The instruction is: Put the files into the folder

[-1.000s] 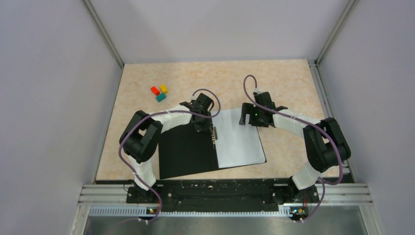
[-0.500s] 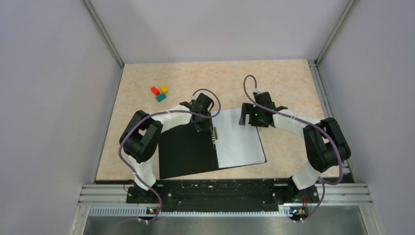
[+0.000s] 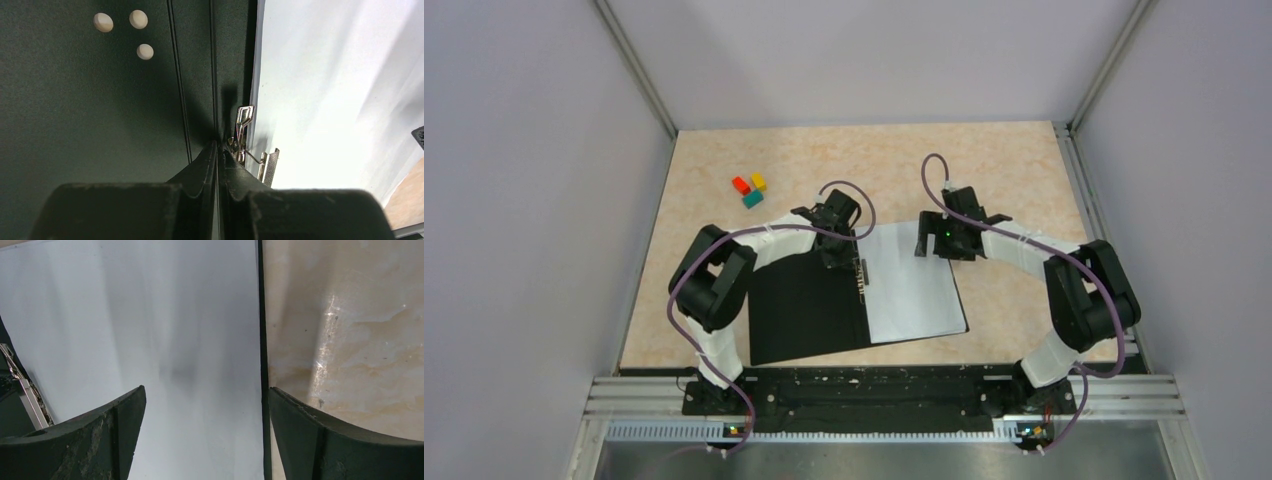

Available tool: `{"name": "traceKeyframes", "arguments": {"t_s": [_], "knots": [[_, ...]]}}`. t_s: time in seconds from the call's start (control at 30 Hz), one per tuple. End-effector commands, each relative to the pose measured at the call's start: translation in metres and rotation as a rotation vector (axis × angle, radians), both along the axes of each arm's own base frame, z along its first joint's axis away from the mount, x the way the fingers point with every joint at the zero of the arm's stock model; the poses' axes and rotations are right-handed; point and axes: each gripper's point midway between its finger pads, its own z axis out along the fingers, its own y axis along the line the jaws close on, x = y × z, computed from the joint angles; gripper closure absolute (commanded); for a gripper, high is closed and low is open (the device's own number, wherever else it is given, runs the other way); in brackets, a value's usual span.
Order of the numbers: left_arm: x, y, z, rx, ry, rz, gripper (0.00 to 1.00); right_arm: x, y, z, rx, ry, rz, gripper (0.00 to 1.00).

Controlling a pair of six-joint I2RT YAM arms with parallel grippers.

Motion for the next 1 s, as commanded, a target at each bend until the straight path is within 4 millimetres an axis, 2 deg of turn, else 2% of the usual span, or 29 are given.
{"name": "traceKeyframes", "arguments": {"t_s": [0.0,0.1,0.17,0.23,0.37,0.53,0.6,0.73,0.9,0.97], "knots": [[0.014,0.006,0.032,0.001,-0.079,-0.009,0.88,0.014,-0.002,0.032,-0.043,-0.058,0.004,0.09],[0.013,0.015,0.052,0.016,-0.118,0.0,0.85,0.017,-0.007,0.044,-0.074,-0.075,-0.001,0.09],[0.005,0.029,0.062,0.041,-0.135,0.031,0.85,0.016,-0.006,0.055,-0.083,-0.09,0.005,0.09],[-0.009,0.049,0.062,0.087,-0.128,0.092,0.86,0.012,0.003,0.065,-0.089,-0.104,0.027,0.1],[-0.043,0.094,0.052,0.191,-0.09,0.236,0.79,-0.007,0.04,0.075,-0.073,-0.116,0.101,0.16],[-0.082,0.134,0.04,0.251,-0.065,0.363,0.72,-0.034,0.092,0.075,-0.045,-0.128,0.181,0.33],[-0.09,0.143,0.037,0.243,-0.081,0.4,0.71,-0.043,0.11,0.071,-0.036,-0.126,0.206,0.4],[-0.095,0.156,0.032,0.24,-0.094,0.446,0.71,-0.047,0.135,0.063,-0.033,-0.123,0.231,0.5],[-0.098,0.166,0.019,0.265,-0.058,0.48,0.86,-0.044,0.153,0.055,-0.038,-0.121,0.246,0.59],[-0.099,0.167,0.014,0.265,-0.042,0.49,0.88,-0.044,0.155,0.05,-0.047,-0.115,0.245,0.61]]}}
